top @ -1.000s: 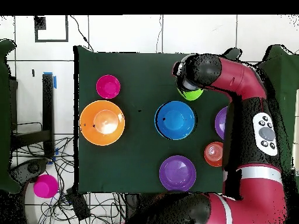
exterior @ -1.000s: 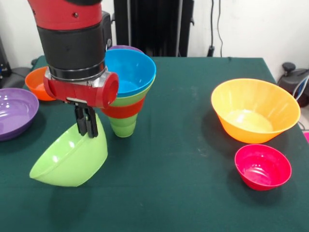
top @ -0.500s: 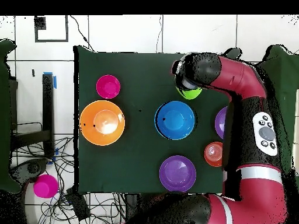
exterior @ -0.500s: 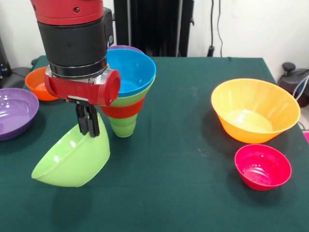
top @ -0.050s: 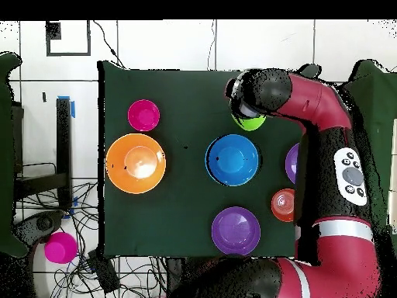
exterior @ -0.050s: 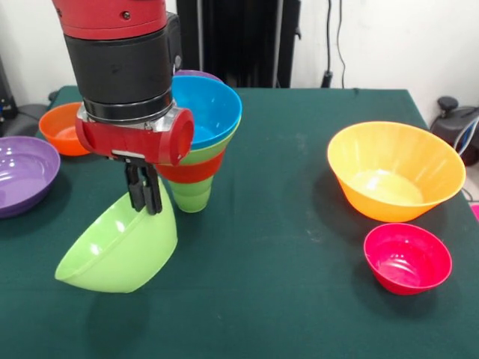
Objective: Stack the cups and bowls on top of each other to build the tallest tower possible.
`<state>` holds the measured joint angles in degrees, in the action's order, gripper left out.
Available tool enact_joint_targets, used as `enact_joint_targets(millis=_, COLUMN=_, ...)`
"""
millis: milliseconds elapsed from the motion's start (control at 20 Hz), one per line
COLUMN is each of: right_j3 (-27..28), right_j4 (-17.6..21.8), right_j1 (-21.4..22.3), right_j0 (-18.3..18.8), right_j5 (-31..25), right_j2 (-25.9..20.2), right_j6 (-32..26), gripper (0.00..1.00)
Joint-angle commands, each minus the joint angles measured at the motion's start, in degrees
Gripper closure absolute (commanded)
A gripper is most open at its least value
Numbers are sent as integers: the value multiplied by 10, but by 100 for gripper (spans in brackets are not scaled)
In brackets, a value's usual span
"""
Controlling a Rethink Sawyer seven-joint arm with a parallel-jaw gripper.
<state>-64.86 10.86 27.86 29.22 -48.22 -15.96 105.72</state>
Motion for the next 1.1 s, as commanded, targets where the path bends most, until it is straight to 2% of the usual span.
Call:
enact_joint_targets(millis=50, right_j3=0, right_j4=17, right_j1=-8, right_j0=-1, right_j5=-43, right_j2=-62, right_j6=-118, gripper=100)
enact_joint_targets(millis=300, right_j3=10, right_j4=17, right_j1=-14, right_j0=1, right_j5=-47, right_j2=-68, right_j6=-120, gripper=100)
enact_joint_targets(millis=550, right_j3=-5, right_j4=16, right_j1=-21, right_j0=5, right_j5=-34, right_j2=-71, right_j6=-109, gripper=100)
enact_joint_targets(millis=800, right_j3=-51, right_j4=11, right_j1=-25, right_j0=8, right_j5=19, right_j2=-80, right_j6=-78, gripper=100)
enact_joint_targets(millis=1100, right_j3=-67, right_j4=11, right_j1=-41, right_j0=3, right_j5=61, right_j2=-88, right_j6=-49, gripper=100)
